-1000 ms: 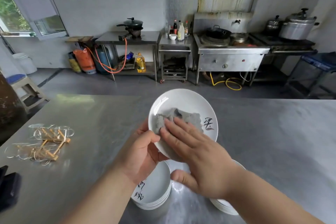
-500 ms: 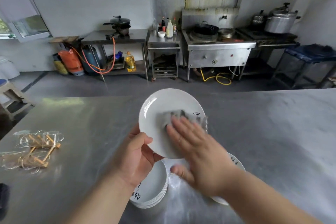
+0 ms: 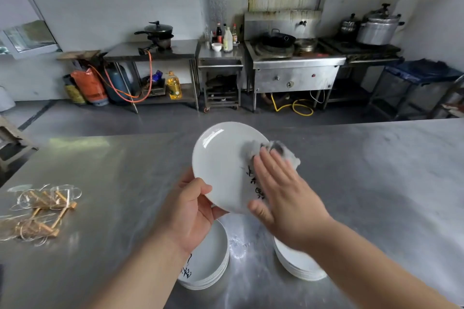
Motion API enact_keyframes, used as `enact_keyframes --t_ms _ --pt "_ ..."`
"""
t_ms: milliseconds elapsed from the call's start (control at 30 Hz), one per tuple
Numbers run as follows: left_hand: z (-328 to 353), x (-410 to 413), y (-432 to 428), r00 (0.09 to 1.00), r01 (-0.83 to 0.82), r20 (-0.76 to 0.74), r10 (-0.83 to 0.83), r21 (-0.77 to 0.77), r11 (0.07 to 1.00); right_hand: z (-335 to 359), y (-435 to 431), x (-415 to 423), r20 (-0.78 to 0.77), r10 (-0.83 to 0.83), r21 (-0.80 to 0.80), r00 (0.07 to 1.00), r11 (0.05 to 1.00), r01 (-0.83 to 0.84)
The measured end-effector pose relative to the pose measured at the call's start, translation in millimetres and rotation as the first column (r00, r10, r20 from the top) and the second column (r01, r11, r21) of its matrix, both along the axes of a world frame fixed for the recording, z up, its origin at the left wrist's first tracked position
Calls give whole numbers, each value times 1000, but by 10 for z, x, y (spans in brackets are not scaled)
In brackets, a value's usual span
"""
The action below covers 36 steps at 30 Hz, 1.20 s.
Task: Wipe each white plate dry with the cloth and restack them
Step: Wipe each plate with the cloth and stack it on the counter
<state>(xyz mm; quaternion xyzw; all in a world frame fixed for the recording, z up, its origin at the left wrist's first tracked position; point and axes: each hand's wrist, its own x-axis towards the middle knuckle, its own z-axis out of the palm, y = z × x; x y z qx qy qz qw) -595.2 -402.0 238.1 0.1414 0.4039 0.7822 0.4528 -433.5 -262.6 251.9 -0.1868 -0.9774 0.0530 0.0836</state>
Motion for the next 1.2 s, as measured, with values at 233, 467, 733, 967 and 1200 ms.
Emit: enact_keyframes --t_ms 233,467,733,967,1200 --pt "142 103 58 942 220 -223 -250 -153 964 233 108 -215 -167 293 -5 942 955 -297" --pt "253 -126 6 888 163 -395 -236 -211 964 260 453 -138 -248 -6 -233 969 971 -54" --pt "377 -72 81 540 138 -727 -424 -421 897 416 316 -279 -346 156 89 925 987 -132" --pt "332 -35 36 624 -86 -739 -254 -388 917 464 490 -45 -190 -234 -261 954 948 181" --pt "424 114 147 504 -98 -823 -260 -354 930 517 248 -159 -295 -65 -171 953 985 14"
